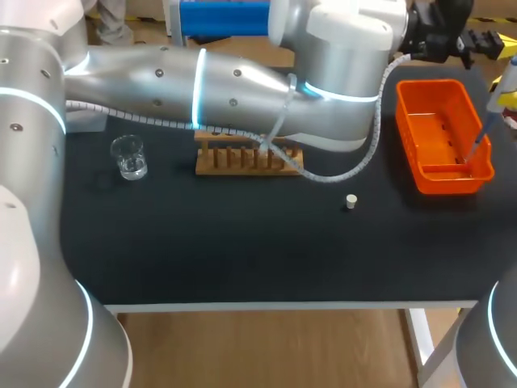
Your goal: Invert the test tube, pick up the pipette, mount the tip to pipette, aspirate from beaker and dispense into the tube, eject the tip, return the pipette, and cap with the stopper.
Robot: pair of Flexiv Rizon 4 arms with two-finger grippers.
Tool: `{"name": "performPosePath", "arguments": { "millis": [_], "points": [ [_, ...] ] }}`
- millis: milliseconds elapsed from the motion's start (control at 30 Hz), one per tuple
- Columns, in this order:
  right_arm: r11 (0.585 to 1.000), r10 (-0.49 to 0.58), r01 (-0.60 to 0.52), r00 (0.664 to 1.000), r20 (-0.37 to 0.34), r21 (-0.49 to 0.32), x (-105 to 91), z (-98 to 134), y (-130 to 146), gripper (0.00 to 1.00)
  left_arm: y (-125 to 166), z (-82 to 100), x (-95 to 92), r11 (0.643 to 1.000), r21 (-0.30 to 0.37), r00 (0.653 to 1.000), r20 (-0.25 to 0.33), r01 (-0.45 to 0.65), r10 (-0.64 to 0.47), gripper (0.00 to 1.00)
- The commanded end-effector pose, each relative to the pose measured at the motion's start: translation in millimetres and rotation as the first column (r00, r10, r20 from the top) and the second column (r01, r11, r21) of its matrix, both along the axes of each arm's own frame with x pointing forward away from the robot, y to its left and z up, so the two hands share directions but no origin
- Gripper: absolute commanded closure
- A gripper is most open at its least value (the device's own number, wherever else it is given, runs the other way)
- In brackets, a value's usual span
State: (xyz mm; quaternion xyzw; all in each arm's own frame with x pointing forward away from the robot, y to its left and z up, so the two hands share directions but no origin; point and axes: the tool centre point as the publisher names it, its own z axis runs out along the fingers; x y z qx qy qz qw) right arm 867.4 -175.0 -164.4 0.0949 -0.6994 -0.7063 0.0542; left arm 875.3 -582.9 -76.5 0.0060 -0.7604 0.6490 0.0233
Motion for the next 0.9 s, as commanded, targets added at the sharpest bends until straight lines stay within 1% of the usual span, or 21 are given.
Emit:
{"name": "performPosePath", "arguments": {
  "millis": [33, 300, 367, 600, 900],
  "points": [
    [1.000, 0.005, -0.005, 1.000, 0.001, 0.000, 1.6, 5.0, -0.7, 1.00, -2.2, -7.4, -1.1, 1.000, 0.007, 1.000, 0.000, -0.004, 0.004, 1.00],
    [1.000, 0.005, -0.005, 1.000, 0.001, 0.000, 1.6, 5.0, -0.7, 1.00, -2.1, -11.9, -2.5, 1.000, 0.026, 1.000, -0.001, -0.008, 0.008, 1.00],
    [1.000, 0.005, -0.005, 1.000, 0.001, 0.000, 1.6, 5.0, -0.7, 1.00, -2.4, -13.4, -2.7, 0.999, 0.042, 1.000, -0.011, -0.007, 0.008, 1.00],
    [1.000, 0.005, -0.005, 1.000, 0.001, 0.000, 1.6, 5.0, -0.7, 1.00, -3.0, -17.6, -3.3, 0.998, 0.060, 1.000, -0.024, -0.007, 0.009, 1.00],
    [1.000, 0.005, -0.005, 1.000, 0.001, 0.000, 1.6, 5.0, -0.7, 1.00, -3.4, -21.5, -3.1, 0.998, 0.068, 1.000, -0.029, -0.009, 0.011, 1.00]
  ]
}}
